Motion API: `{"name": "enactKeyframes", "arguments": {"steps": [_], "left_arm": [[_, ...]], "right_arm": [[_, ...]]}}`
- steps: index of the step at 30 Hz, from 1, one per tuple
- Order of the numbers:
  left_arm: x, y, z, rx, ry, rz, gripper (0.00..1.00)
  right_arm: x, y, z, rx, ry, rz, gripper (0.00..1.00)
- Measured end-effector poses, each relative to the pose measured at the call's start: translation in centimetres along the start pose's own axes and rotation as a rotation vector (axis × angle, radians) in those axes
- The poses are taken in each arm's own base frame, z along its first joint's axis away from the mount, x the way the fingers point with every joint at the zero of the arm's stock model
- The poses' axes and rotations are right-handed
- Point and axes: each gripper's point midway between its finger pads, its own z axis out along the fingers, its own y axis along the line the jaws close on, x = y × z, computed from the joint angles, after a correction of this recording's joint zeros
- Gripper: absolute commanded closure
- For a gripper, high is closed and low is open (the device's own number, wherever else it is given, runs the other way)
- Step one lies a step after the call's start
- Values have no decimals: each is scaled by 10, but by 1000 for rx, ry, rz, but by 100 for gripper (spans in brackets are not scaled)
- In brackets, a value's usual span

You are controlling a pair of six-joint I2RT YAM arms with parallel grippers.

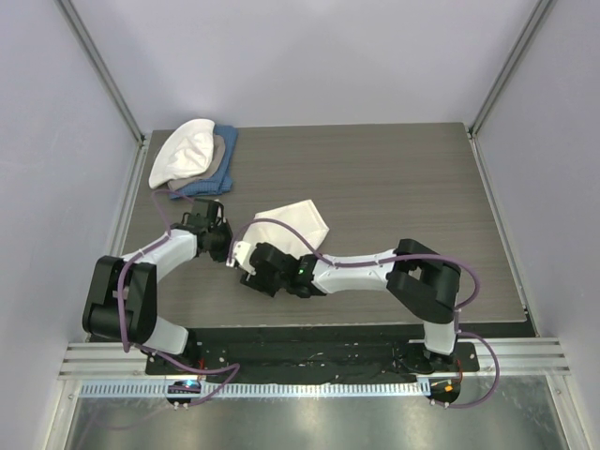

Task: Fold the napkin, place the utensils inside, and roll it up
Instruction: Roll the napkin with the utensil

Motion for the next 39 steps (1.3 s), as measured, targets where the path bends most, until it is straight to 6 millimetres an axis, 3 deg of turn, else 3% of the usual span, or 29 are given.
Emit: {"name": "enactKeyframes", "arguments": {"steps": [8,11,19,22,23,26,28,33,39], "left_arm": [[1,-1,1,8,9,0,100],[1,-2,1,9,10,0,100],[2,-4,0,21,16,0,100],[2,-5,0,24,14,0,84],[1,-5,-1,26,10,1,66],[-3,-7,-7,32,-17,5,43],[-7,-10,-14,42,-52,5,35],[-11,-11,-31,63,-141,0,33],[7,0,-35,92,-191,-26,33]], "right_arm": [[-5,-6,14,47,-44,-67,36],[3,-4,22,42,-23,-81,38],[11,-12,32,-25,-1,-14,67],[14,-12,33,-86,7,38,72],[15,-10,33,-113,10,55,73],[16,-6,32,-181,12,107,76],[16,-4,31,-228,9,151,77],[17,2,27,-359,10,261,78],[18,17,20,-512,17,353,79]]}}
